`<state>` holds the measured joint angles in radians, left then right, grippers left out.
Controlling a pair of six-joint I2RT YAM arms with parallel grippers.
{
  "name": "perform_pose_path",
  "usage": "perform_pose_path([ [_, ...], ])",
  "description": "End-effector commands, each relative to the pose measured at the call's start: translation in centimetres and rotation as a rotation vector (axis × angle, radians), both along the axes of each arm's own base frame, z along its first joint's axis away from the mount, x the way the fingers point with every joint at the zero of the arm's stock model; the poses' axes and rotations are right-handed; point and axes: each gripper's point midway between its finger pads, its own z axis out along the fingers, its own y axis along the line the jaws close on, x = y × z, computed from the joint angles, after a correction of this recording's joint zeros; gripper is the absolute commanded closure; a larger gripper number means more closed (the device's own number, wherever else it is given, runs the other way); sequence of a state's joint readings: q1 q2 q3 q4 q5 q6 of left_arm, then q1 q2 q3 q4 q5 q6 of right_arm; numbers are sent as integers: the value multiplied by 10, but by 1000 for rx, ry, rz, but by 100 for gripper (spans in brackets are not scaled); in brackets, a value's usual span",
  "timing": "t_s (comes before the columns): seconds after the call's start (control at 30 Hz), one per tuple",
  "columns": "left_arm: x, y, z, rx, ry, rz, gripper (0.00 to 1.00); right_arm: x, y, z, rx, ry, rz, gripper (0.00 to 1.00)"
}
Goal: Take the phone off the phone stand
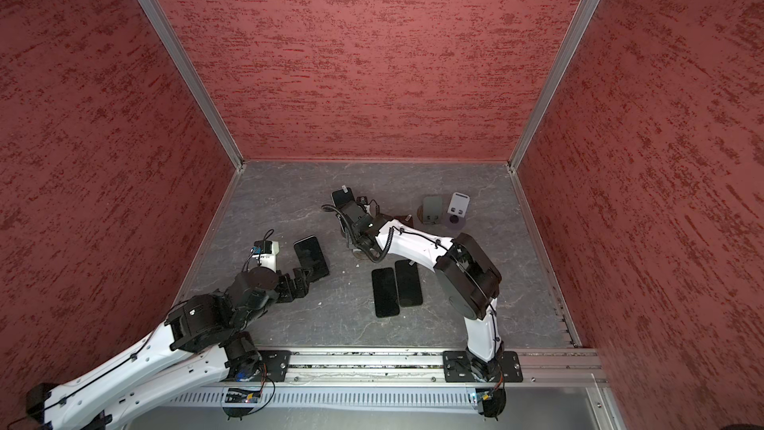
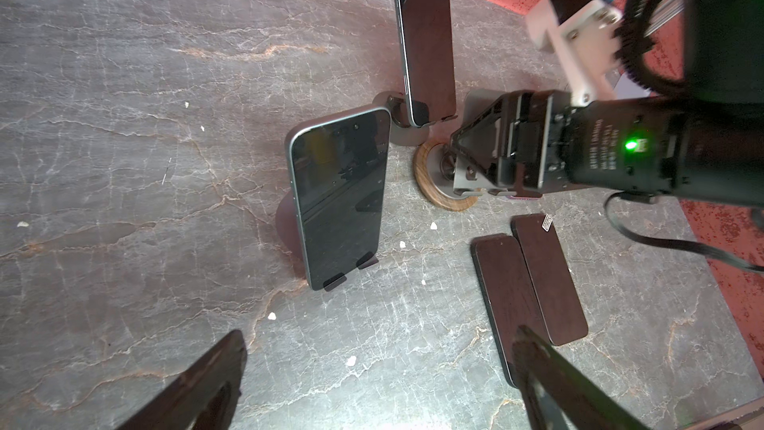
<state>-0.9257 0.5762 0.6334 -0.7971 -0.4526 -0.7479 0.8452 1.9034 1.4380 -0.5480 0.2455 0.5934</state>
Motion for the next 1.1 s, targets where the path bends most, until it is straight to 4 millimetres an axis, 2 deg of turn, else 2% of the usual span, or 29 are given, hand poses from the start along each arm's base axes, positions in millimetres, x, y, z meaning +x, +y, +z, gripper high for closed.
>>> perform_pose_path([
  [0.0,2,1,5,5,-1,14,0,0,4,32,65,-64,12,44],
  [0.23,5,-5,5,8,4,1,0,-1,-11,36,61,-77,0,44],
  [0.43,9,-12,6,13,8,-11,0,0,-39,44,70,-94,-40,43],
  [0.63,13,-20,6,26,10,-26,0,0,-82,51,78,-110,-112,42],
  [0.9,20,-32,6,36,16,-51,0,-1,-160,55,66,-129,-250,41],
  [1.07,21,-35,6,35,19,-53,0,-5,-205,46,38,-122,-330,40],
])
